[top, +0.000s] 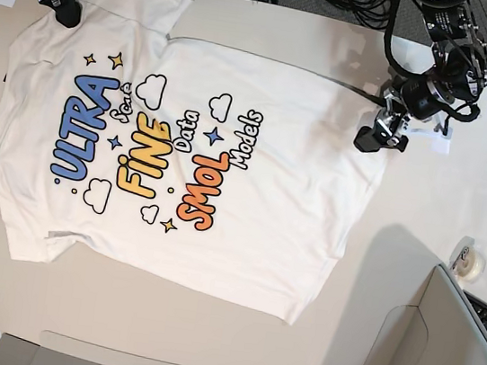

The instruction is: Layout the t-shirt on the table in an organized manner, then fold the t-shirt properly

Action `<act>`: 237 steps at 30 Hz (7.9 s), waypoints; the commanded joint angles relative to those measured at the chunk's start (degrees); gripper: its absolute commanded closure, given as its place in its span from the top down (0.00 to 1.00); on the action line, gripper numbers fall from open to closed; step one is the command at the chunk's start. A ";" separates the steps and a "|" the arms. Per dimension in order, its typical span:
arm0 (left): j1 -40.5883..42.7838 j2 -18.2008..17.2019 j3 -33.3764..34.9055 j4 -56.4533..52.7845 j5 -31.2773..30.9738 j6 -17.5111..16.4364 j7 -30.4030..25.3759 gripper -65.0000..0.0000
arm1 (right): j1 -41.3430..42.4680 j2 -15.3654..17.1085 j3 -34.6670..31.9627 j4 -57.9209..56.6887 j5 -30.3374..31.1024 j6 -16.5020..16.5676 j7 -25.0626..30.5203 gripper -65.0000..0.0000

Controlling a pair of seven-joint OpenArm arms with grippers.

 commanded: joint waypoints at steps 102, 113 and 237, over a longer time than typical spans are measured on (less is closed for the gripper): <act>1.57 -5.15 10.39 9.57 0.42 -18.62 -2.77 0.00 | 5.77 8.44 6.91 18.10 -13.01 -0.97 -4.65 0.04; -4.58 -7.08 10.22 0.17 6.66 -18.62 -3.30 0.00 | 14.13 8.44 7.08 12.29 -21.01 -0.97 -4.65 0.04; 4.47 -9.90 -1.21 -1.68 -16.19 -18.79 6.90 0.44 | 17.64 5.71 -3.47 -13.82 14.07 -0.61 -4.65 0.12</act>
